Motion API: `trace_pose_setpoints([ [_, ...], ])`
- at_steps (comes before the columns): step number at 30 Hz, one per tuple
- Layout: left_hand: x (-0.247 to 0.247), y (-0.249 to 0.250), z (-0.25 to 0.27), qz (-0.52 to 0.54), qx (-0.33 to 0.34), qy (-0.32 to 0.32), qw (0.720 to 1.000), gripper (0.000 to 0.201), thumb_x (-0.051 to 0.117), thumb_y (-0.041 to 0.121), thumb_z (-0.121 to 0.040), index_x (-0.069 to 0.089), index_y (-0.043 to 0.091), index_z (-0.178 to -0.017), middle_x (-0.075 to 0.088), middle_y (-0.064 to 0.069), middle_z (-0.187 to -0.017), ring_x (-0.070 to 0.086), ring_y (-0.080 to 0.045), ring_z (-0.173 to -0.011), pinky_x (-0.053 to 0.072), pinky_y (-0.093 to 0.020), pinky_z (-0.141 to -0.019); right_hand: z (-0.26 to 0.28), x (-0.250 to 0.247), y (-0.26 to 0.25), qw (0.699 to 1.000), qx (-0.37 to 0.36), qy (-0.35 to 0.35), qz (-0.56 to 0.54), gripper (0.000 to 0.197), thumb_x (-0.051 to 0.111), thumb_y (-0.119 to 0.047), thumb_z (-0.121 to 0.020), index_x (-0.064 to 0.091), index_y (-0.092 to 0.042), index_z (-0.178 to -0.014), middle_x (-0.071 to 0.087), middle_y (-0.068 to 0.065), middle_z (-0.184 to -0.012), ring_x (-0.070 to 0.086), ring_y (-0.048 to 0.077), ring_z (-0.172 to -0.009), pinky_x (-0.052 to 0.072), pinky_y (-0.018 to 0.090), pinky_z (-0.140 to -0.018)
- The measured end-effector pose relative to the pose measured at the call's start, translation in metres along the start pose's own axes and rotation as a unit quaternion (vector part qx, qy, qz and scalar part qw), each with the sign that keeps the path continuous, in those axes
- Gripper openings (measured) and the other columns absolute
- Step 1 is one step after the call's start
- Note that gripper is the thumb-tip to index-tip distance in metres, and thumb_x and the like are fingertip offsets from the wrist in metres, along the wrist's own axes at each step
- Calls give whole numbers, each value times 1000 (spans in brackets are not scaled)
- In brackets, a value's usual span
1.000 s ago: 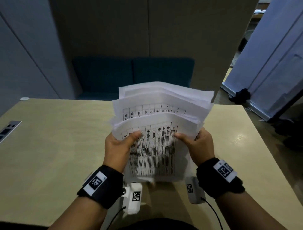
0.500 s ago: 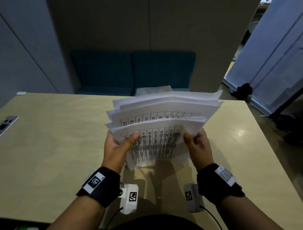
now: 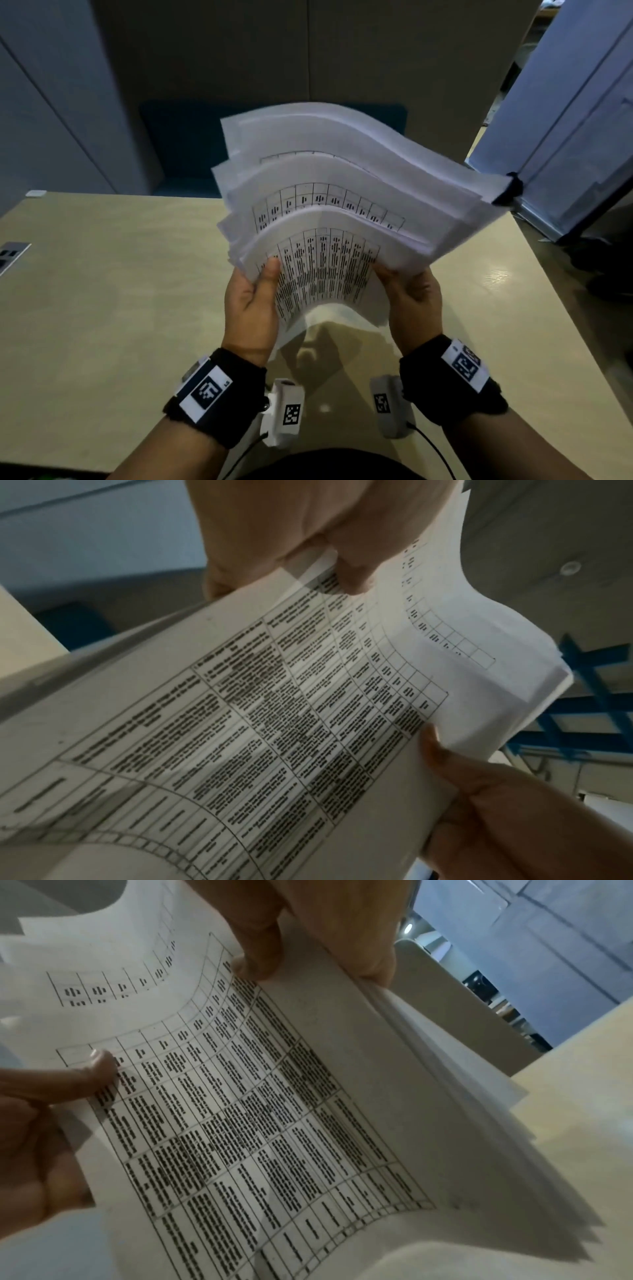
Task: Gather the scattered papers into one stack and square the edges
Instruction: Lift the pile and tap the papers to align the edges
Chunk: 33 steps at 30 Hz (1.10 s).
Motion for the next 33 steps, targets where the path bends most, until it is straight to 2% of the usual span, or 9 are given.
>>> trace_pose_setpoints([
  [5,-12,-12,1,-38,-33,-11,999,36,55,32,-96,60,15,-128,71,-8,-119,66,-25,-114,54,-44,-96,1,-8,12,998,33,-9,43,15,69,-25,-80,68,-26,-95,75,-4,-94,69,18,-96,55,44,-90],
  [8,-18,-19,2,-63,-50,-35,996,46,58,38,-93,58,10,-130,72,-3,-117,67,-19,-112,56,-34,-92,0,-14,16,997,58,-20,45,42,78,-50,-62,69,-25,-94,76,-7,-93,71,13,-91,58,33,-82],
  [10,-22,-25,0,-74,-62,-59,994,42,59,30,-96,53,11,-132,73,4,-116,67,-13,-110,57,-27,-87,-4,-17,13,997,51,-26,43,48,80,-44,-61,67,-24,-102,75,-6,-98,70,12,-94,57,28,-80],
  [14,-21,-29,2,-79,-71,-83,991,51,60,24,-91,45,15,-139,69,1,-123,64,-13,-117,55,-30,-95,-4,-11,9,998,23,-36,51,50,78,-31,-70,57,-26,-116,68,-3,-113,65,12,-106,55,31,-88],
  [20,-13,-7,-1,-47,-21,-69,996,58,70,27,-90,45,14,-139,69,6,-121,65,-9,-114,53,-18,-86,-5,-6,-8,996,-35,-14,87,60,68,-75,-61,46,-37,-102,58,11,-108,62,24,-100,56,37,-78],
  [23,-14,-3,-4,-34,-25,-54,998,71,74,40,-77,47,16,-138,69,-1,-123,65,-15,-115,54,-21,-87,-6,0,-17,995,-50,-20,84,71,67,-72,-64,43,-25,-112,58,8,-109,63,17,-99,55,29,-78],
  [29,-6,6,-5,-28,-13,-51,998,65,76,36,-76,49,19,-132,71,11,-114,65,-6,-110,53,-17,-84,3,11,-35,989,-122,-34,81,80,65,-20,-85,14,-24,-147,49,-1,-131,58,5,-112,53,17,-84],
  [31,-3,9,-6,-27,-8,-47,998,62,79,30,-78,50,16,-131,71,11,-110,66,-3,-106,53,-15,-81,2,13,-38,988,-134,-28,76,82,59,-21,-89,5,-27,-151,44,-3,-138,54,3,-118,51,18,-89],
  [33,-2,11,-7,-29,-7,-40,999,61,76,35,-77,52,17,-130,72,12,-110,67,-3,-105,52,-14,-81,0,14,-42,984,-144,-19,102,81,56,-35,-90,1,-39,-150,36,-7,-144,48,7,-127,49,29,-98],
])
Point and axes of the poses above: each hand's wrist, its own z-axis away from the middle knuckle, its own x-axis out of the palm, y = z × x, the point moved 4 cm from there along -z, towards the middle knuckle
